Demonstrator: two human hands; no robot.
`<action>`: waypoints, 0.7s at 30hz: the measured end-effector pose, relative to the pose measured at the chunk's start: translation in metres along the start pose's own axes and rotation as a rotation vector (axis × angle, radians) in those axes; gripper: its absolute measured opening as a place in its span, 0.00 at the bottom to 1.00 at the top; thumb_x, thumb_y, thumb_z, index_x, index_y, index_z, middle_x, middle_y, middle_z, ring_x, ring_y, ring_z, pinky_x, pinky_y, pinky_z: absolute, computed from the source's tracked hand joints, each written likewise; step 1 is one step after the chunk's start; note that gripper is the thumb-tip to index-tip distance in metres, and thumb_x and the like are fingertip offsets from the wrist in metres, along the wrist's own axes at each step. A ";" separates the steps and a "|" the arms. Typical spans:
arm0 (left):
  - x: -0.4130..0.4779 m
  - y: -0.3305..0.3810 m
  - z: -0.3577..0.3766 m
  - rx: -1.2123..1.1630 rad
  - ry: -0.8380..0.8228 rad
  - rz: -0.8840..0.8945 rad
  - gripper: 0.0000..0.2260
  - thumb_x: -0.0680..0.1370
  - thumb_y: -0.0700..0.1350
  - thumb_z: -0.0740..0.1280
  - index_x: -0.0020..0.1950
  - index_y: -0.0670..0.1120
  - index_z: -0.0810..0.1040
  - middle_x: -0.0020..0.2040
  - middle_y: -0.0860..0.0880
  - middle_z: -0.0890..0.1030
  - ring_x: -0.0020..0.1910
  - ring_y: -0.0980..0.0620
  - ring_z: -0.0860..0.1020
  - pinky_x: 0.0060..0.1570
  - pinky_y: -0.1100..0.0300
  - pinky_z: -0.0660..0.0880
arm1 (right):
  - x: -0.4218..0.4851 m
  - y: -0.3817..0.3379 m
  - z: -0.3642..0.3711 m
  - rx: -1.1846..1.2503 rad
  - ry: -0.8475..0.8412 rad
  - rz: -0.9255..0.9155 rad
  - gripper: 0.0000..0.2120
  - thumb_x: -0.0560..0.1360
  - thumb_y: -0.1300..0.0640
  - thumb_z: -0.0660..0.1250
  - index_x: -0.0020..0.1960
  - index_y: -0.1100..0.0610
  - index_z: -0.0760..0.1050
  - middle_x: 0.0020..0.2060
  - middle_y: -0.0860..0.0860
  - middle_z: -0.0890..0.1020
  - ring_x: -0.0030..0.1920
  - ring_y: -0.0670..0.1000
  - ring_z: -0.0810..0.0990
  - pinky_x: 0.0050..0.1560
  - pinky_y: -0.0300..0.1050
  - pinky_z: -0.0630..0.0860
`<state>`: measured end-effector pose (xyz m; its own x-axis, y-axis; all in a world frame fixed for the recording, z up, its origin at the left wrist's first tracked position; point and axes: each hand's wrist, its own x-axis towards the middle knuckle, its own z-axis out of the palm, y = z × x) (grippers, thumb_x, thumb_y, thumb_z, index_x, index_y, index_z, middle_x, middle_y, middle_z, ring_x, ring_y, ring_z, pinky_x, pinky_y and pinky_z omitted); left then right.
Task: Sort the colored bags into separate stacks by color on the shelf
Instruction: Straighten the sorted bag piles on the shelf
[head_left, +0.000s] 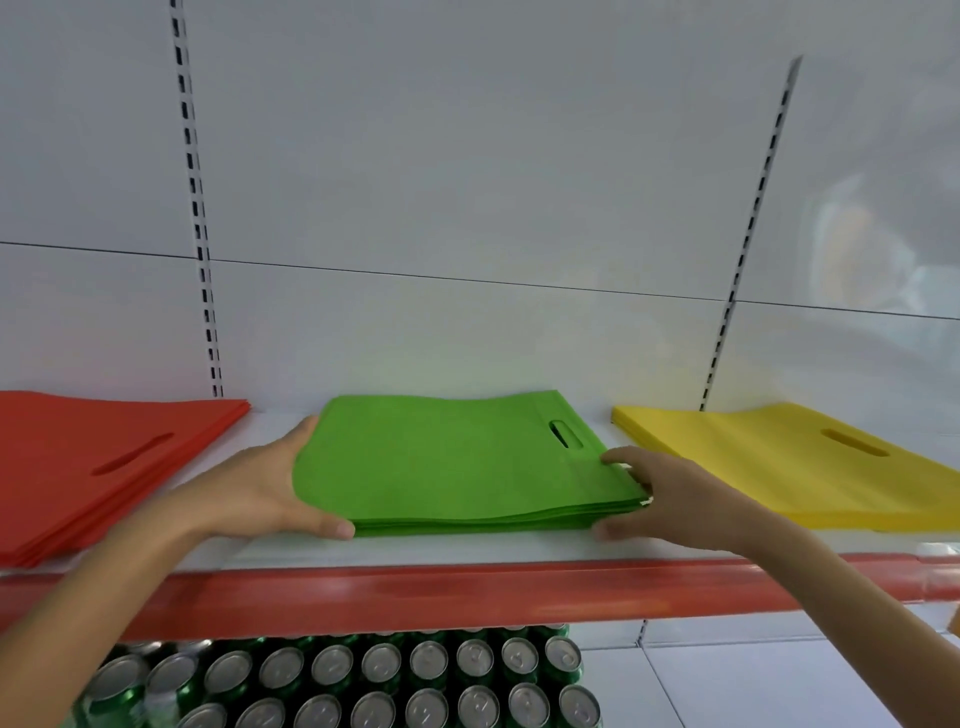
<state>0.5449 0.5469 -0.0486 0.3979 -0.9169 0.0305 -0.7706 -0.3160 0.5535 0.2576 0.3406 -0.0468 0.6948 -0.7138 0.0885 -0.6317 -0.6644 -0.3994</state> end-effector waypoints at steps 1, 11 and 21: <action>-0.002 0.001 -0.002 -0.081 -0.015 0.003 0.72 0.33 0.72 0.70 0.74 0.57 0.46 0.63 0.64 0.68 0.57 0.66 0.72 0.46 0.80 0.61 | 0.000 -0.001 -0.001 0.006 -0.013 0.011 0.38 0.65 0.43 0.75 0.71 0.49 0.64 0.55 0.48 0.73 0.56 0.49 0.73 0.53 0.39 0.68; 0.003 -0.017 0.001 -0.010 0.061 0.010 0.73 0.33 0.78 0.64 0.74 0.59 0.40 0.64 0.55 0.72 0.62 0.57 0.70 0.47 0.76 0.63 | 0.006 -0.005 0.005 -0.029 0.011 0.056 0.24 0.64 0.39 0.74 0.50 0.54 0.73 0.40 0.49 0.77 0.39 0.48 0.73 0.37 0.41 0.67; -0.003 -0.023 0.009 -0.030 0.182 -0.013 0.53 0.57 0.55 0.80 0.72 0.62 0.50 0.50 0.60 0.76 0.54 0.59 0.73 0.40 0.83 0.64 | 0.001 -0.011 0.010 -0.094 0.056 0.084 0.30 0.64 0.46 0.77 0.59 0.56 0.71 0.53 0.52 0.79 0.48 0.52 0.77 0.43 0.44 0.72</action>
<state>0.5574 0.5547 -0.0692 0.4934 -0.8527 0.1718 -0.7505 -0.3174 0.5797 0.2684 0.3494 -0.0514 0.6199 -0.7769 0.1101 -0.7180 -0.6182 -0.3200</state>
